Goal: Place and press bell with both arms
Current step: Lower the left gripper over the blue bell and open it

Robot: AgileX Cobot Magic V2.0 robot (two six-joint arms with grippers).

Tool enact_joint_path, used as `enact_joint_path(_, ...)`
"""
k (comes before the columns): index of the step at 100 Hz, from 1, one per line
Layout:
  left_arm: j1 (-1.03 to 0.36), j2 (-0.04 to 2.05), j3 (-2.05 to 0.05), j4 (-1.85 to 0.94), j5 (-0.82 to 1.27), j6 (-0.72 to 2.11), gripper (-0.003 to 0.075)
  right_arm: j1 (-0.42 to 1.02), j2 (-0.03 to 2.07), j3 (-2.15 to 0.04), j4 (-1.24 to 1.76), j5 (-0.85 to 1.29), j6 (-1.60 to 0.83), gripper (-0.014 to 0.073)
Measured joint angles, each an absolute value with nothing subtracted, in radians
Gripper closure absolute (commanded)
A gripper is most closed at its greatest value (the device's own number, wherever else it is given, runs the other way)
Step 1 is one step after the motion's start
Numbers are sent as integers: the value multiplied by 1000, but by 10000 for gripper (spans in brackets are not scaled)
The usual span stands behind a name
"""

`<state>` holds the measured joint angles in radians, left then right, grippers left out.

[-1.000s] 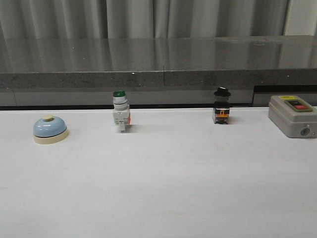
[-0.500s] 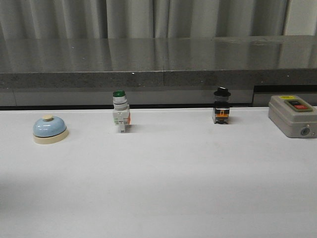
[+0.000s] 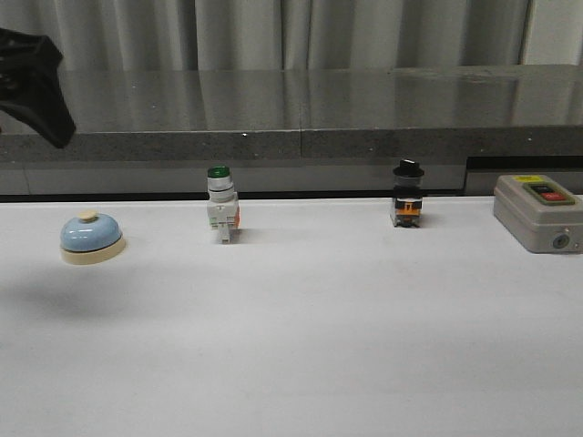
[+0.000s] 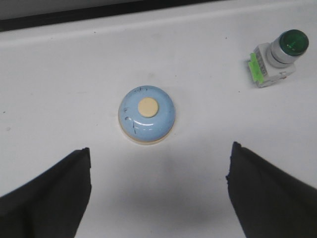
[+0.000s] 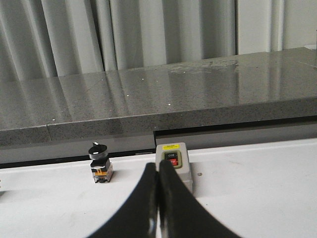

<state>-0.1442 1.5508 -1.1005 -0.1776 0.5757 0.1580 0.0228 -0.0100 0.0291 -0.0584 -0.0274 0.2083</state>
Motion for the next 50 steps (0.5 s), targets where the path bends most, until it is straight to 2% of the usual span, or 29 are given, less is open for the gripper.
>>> enact_joint_path(50, -150, 1838, -1237, -171, 526, 158, 174, 23, -10, 29, -58, -27, 208, 658)
